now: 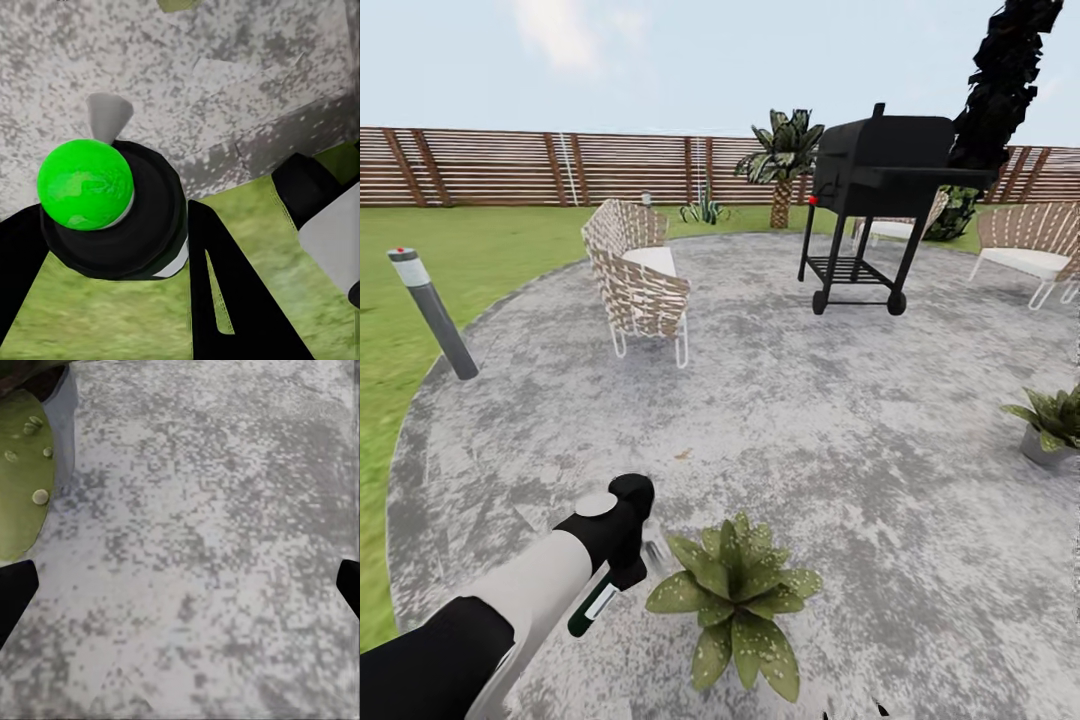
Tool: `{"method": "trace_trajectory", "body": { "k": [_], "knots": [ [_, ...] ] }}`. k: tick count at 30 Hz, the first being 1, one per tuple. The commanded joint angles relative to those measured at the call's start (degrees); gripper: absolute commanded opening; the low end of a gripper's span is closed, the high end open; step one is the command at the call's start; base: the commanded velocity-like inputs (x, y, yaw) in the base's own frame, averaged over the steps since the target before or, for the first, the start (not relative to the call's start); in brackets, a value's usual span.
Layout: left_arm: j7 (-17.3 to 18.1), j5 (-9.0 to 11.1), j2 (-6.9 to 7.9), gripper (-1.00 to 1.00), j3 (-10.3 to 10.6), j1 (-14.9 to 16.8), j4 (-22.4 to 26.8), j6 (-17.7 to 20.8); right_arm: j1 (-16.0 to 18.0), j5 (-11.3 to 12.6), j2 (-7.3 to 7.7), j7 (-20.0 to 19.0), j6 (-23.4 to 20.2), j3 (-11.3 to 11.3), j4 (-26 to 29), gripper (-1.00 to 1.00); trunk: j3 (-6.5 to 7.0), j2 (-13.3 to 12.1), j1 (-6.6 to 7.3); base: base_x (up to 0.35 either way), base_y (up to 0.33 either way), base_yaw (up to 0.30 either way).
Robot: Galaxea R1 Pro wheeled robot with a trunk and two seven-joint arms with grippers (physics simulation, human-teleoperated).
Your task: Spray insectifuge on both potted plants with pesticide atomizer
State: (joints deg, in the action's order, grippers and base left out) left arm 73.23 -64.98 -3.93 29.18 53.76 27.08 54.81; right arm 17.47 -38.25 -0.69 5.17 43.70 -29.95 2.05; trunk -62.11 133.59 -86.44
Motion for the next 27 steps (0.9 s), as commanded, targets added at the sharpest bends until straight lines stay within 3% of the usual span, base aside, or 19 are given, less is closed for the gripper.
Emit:
{"method": "trace_trajectory", "body": {
  "k": [1,9,17,21,25,27],
  "knots": [
    [0.6,-0.5,0.02,-1.00,0.1,0.0,0.1,0.5,0.0,-0.6,-0.01,0.5,0.1,-0.1,0.0,1.00,-0.05,0.0,0.03,-0.221,-0.129,-0.001],
    [0.6,-0.3,-0.03,-1.00,0.1,0.0,0.0,0.5,0.0,-0.6,-0.01,0.5,0.1,-0.1,0.0,1.00,-0.17,0.0,0.03,-0.054,0.232,0.000],
    [0.7,-0.2,-0.25,-1.00,0.3,-1.3,0.0,0.5,0.0,-0.6,-0.03,0.5,0.1,-0.2,0.0,1.00,-0.80,0.0,0.03,0.000,0.030,0.000],
    [0.6,-0.1,-0.75,-1.00,0.2,-1.8,0.1,0.5,0.0,-0.6,-0.01,0.5,0.1,-0.1,0.0,1.00,-0.83,0.0,0.03,0.000,0.000,0.000],
    [0.4,0.2,-2.79,-1.00,0.2,-3.6,0.6,0.5,0.0,-0.6,-0.01,0.5,0.1,-0.1,0.0,1.00,-0.84,0.0,0.03,0.000,0.000,0.000],
    [-0.9,0.2,-3.12,-1.00,0.3,-4.6,0.8,0.5,0.0,-0.6,-0.01,0.5,0.1,-0.1,0.0,1.00,-0.84,0.0,0.03,0.000,0.000,0.000]
  ]
}}
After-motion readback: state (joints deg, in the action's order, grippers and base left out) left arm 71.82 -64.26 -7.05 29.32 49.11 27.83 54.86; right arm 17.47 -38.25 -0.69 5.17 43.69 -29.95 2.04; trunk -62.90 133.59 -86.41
